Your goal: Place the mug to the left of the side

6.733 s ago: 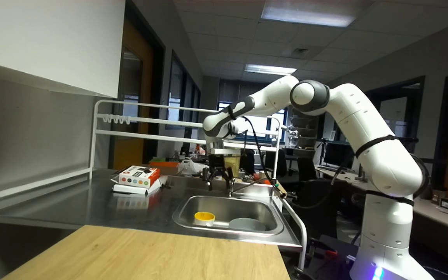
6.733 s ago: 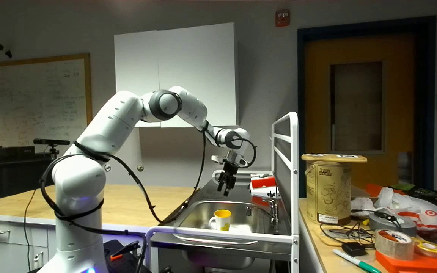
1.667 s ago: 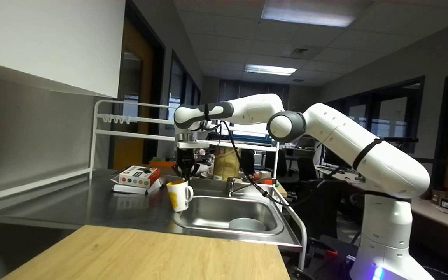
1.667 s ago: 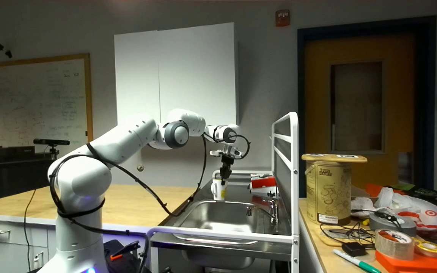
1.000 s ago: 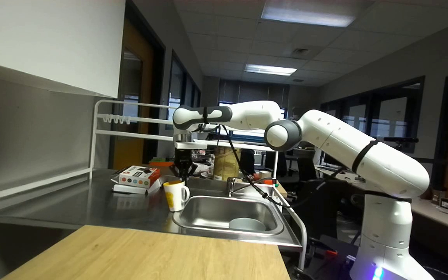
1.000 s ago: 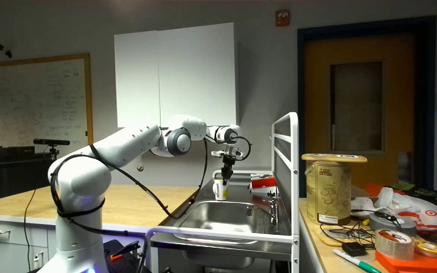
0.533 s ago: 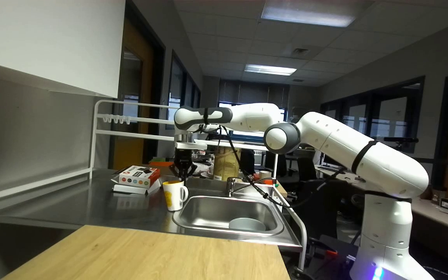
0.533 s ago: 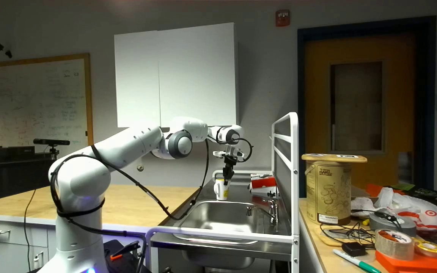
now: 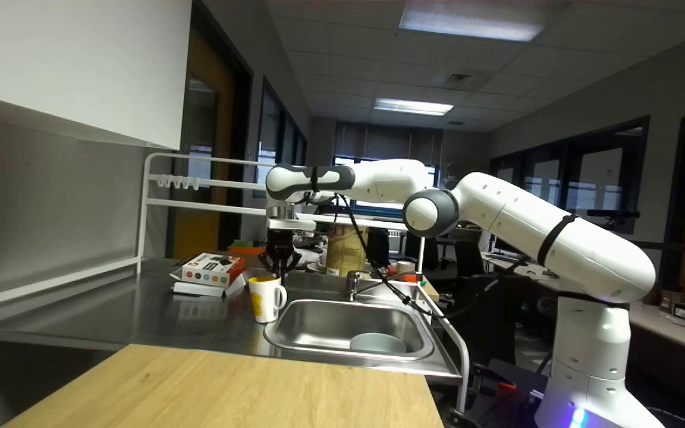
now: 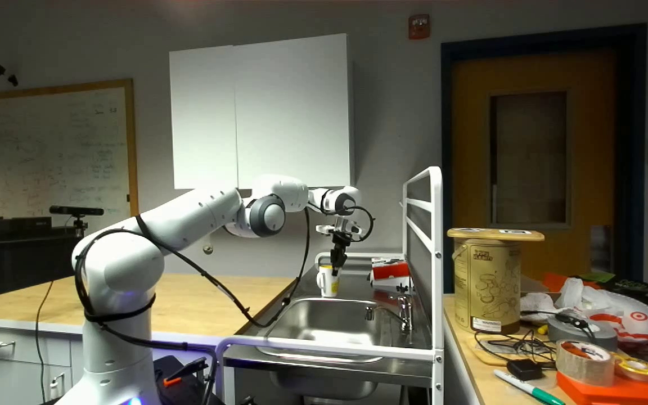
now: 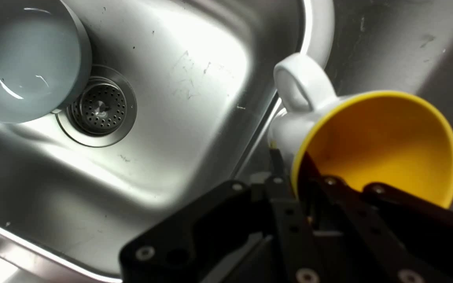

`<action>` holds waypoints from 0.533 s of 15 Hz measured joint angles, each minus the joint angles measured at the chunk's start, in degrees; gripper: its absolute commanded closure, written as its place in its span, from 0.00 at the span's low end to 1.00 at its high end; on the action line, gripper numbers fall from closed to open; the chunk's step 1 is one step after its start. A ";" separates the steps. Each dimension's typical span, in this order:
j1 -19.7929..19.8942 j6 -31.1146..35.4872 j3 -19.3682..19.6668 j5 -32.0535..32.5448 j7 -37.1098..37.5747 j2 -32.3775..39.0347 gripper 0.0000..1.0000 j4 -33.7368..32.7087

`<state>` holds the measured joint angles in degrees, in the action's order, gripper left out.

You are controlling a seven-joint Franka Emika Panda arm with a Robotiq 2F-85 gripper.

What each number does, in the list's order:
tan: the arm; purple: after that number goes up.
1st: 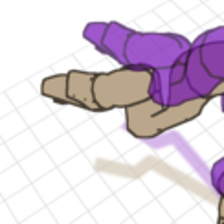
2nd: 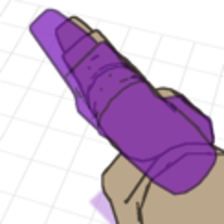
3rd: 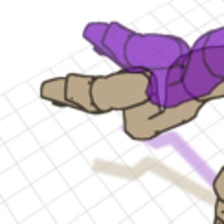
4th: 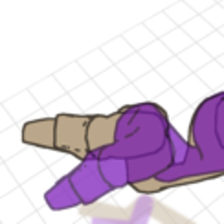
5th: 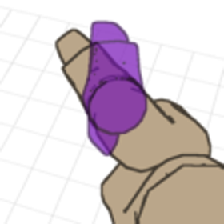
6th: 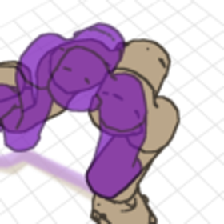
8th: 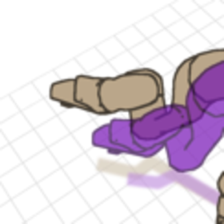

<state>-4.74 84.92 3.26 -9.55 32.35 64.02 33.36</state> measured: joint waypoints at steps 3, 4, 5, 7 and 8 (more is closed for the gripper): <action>-0.15 0.03 0.01 0.04 0.03 1.96 0.32 0.00; -0.20 0.03 0.01 0.04 0.03 2.54 0.25 0.00; -0.25 -0.03 0.01 0.07 0.03 2.95 0.16 0.00; -0.35 -0.63 0.01 0.08 0.03 3.18 0.03 -0.12; -0.43 -1.07 0.01 0.09 0.03 3.18 0.00 -0.31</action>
<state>-5.17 83.85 3.27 -9.46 32.38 67.20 33.05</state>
